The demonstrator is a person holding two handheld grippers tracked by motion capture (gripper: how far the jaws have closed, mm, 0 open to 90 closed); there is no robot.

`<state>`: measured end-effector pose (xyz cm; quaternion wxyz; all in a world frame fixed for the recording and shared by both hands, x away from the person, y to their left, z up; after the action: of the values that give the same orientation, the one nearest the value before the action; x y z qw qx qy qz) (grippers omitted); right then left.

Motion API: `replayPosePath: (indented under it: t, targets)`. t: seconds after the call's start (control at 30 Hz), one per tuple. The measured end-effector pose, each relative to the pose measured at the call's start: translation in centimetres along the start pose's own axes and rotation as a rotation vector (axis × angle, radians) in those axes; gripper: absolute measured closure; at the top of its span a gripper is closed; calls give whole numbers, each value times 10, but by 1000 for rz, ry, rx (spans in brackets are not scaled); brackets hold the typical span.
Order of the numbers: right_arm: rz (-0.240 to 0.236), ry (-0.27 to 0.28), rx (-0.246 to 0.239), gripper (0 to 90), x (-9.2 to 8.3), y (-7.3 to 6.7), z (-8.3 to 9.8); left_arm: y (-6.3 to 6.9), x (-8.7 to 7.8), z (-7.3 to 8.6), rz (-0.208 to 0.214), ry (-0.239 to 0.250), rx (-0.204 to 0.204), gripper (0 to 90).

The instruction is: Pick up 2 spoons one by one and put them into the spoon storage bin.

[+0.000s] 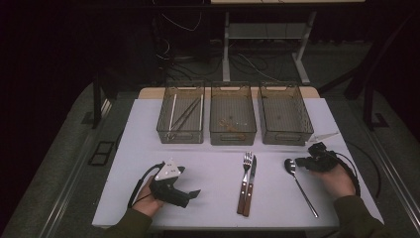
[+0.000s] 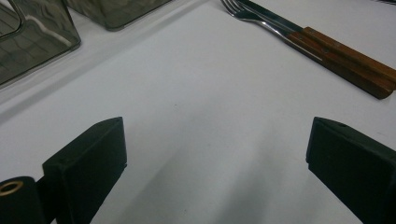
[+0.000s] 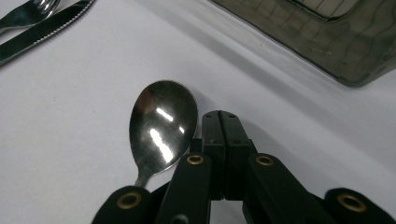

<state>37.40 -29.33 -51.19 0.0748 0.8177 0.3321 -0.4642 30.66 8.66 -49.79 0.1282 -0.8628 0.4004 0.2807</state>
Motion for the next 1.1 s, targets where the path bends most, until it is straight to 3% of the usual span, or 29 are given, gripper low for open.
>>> replayPosePath:
  t: [0.67, 1.1]
  targets:
    - [-35, 7, -23, 900, 9, -13, -6, 0, 0, 0, 0, -2, 1, 36]
    - [-81, -2, -73, 900, 18, -36, -12, 0, 0, 0, -1, -2, 1, 36]
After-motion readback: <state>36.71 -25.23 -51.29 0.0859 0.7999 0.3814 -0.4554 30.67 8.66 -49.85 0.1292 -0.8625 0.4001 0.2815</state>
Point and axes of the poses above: each handheld gripper's, and its own axes: x roughly forward along the jaws, z roughly out of its underside, y roughly to its right, the point moved 9 cm from there along x, roughly forward along the jaws, and after that the axes turned 7 degrees about -z, right-handed, at the moved point
